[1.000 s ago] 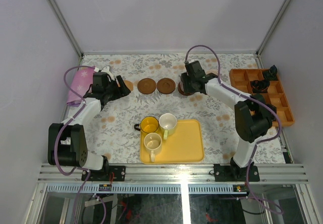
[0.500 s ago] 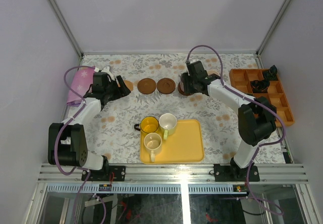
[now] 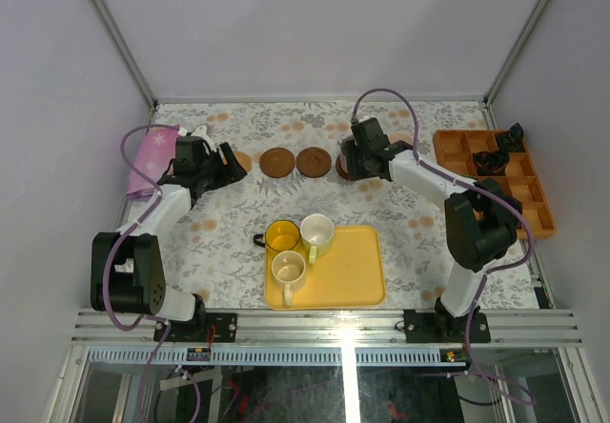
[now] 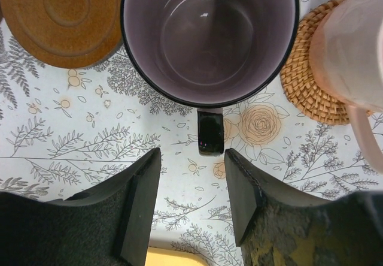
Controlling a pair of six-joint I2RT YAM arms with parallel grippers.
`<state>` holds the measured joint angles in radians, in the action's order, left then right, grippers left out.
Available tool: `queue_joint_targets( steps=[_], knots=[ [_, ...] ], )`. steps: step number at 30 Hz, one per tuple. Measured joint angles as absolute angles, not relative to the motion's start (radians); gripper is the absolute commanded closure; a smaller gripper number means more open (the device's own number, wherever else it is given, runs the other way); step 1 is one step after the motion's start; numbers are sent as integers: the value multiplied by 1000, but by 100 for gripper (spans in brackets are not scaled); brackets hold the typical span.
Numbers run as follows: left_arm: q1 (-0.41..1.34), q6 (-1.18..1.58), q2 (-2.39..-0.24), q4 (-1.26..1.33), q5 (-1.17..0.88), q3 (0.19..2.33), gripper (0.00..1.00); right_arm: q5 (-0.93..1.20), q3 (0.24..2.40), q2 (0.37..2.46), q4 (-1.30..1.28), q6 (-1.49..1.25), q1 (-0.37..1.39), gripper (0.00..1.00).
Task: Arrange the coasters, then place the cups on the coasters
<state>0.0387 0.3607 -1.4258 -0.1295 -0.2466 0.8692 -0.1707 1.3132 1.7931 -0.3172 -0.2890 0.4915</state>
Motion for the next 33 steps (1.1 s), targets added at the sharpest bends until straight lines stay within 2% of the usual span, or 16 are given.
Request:
queue_joint_targets(
  steps=[8,33],
  knots=[
    [39,361,-1426,-130,-246,869,32,-163,1313,1850,-308,-289,492,48],
    [39,361,-1431,-130,-247,869,32,-119,1313,1851,-304,-291,491,49]
  ],
)
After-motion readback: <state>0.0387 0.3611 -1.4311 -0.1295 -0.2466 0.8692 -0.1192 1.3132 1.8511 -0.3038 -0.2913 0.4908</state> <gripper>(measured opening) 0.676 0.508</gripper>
